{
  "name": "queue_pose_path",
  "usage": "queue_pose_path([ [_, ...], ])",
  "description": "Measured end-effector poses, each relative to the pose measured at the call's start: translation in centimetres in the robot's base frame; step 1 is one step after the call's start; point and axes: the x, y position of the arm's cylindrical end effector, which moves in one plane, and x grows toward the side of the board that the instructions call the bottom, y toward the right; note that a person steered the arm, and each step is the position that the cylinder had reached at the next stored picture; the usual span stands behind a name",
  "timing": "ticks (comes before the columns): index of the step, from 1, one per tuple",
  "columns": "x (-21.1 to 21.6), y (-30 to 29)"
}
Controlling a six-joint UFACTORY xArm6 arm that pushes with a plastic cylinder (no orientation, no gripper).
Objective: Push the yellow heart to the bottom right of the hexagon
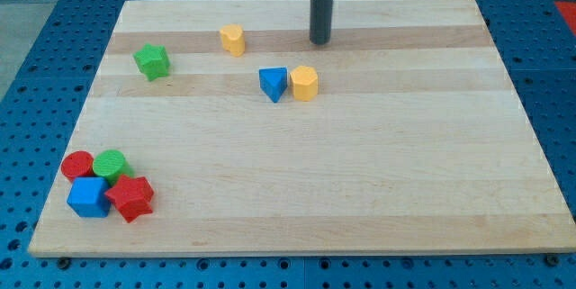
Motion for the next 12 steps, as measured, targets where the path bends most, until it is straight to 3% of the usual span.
queue_pose_path([
  [2,0.4,-11.2],
  [4,4.3,-11.5],
  [5,1.6,-13.4],
  [7,0.0,-18.5],
  [8,-3.4,-19.6],
  [9,-3.7,-23.0],
  [10,-1.2,-24.9],
  [12,1.6,-19.2],
])
